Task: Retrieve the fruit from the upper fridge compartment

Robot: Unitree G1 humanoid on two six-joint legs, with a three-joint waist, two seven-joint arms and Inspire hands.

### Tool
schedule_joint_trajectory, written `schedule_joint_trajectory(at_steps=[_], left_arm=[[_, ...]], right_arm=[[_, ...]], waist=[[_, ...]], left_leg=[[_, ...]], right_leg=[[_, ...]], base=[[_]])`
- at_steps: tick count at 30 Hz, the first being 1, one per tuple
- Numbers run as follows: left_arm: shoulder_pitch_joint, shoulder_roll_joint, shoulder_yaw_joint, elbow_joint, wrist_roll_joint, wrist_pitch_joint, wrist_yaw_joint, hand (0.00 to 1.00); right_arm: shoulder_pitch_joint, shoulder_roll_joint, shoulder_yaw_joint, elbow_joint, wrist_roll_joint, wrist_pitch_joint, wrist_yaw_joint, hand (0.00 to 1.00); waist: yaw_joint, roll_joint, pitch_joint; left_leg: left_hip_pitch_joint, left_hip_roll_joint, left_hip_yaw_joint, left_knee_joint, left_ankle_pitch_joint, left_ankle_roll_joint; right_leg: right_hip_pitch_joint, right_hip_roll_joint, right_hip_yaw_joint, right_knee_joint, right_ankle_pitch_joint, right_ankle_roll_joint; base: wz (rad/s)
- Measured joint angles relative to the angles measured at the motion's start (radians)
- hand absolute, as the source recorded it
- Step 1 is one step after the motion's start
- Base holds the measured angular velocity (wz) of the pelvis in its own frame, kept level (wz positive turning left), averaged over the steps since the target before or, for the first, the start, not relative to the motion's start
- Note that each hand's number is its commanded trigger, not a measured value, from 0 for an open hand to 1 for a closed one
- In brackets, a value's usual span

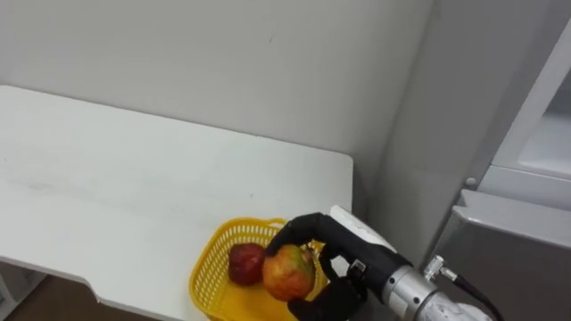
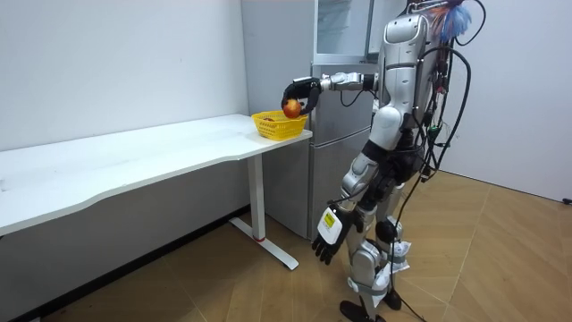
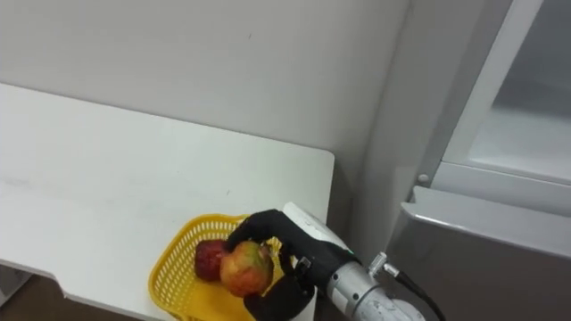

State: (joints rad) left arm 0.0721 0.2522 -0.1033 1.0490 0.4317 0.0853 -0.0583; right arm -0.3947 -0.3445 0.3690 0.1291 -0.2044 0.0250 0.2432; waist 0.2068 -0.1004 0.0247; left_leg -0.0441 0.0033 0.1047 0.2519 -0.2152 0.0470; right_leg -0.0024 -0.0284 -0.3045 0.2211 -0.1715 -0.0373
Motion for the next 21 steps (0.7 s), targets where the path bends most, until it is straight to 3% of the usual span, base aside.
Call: schedule_joint_trajectory(at_steps=[2,3,4,5,6,14,21], left_arm=[[0.001,0.0,0.0,0.0,0.0,0.005,-0.001,0.0],[0.001,0.0,0.0,0.0,0.001,0.006,-0.001,0.0],[-0.001,0.0,0.0,0.0,0.001,0.008,-0.002,0.0],[-0.002,0.0,0.0,-0.001,0.001,0.011,-0.002,0.0],[-0.002,-0.001,0.0,-0.001,0.001,0.012,-0.002,0.0],[-0.005,-0.003,0.001,-0.001,0.014,0.022,-0.022,0.0],[-0.015,-0.005,0.001,-0.009,0.014,0.037,-0.038,0.0]], right_arm=[[0.0,0.0,0.001,0.015,-0.002,0.0,0.0,1.0],[0.0,0.0,0.001,0.015,-0.002,0.0,0.0,0.75],[-0.001,0.0,0.001,0.016,-0.004,0.0,0.0,0.65],[-0.004,0.001,0.004,0.021,-0.005,0.0,0.0,0.27],[-0.007,0.001,0.005,0.023,-0.005,0.0,0.001,0.0],[-0.021,0.028,0.004,0.047,-0.025,0.019,0.001,0.0],[-0.021,0.028,0.006,0.083,-0.042,0.022,0.001,0.0]], waist=[[0.007,0.005,-0.0017],[0.009,0.006,-0.0024],[0.015,0.008,-0.0035],[0.018,0.009,-0.0037],[0.019,0.009,-0.0037],[0.022,0.004,-0.007],[0.021,0.004,-0.0072]], left_leg=[[0.0,0.0,0.0,0.0,0.0,0.0],[0.0,0.0,0.0,0.0,0.0,0.0],[0.001,0.0,-0.001,0.0,0.0,-0.001],[0.002,0.0,-0.001,0.0,0.001,-0.001],[0.002,0.0,-0.001,0.001,0.001,-0.001],[-0.005,-0.001,-0.004,0.007,0.0,-0.001],[-0.017,-0.001,-0.008,0.022,-0.002,0.002]], right_leg=[[0.0,0.0,0.0,0.0,0.0,0.0],[0.001,0.0,0.0,0.0,0.0,0.0],[0.002,0.0,-0.001,0.0,0.0,0.0],[0.004,0.0,-0.001,0.0,0.0,0.0],[0.004,0.0,-0.001,0.0,0.0,0.0],[0.005,-0.001,-0.005,0.001,0.0,0.0],[0.002,-0.003,-0.009,0.004,0.0,0.0]], base=[[0.0],[0.0],[0.0],[0.0],[0.0],[0.01],[0.01]])
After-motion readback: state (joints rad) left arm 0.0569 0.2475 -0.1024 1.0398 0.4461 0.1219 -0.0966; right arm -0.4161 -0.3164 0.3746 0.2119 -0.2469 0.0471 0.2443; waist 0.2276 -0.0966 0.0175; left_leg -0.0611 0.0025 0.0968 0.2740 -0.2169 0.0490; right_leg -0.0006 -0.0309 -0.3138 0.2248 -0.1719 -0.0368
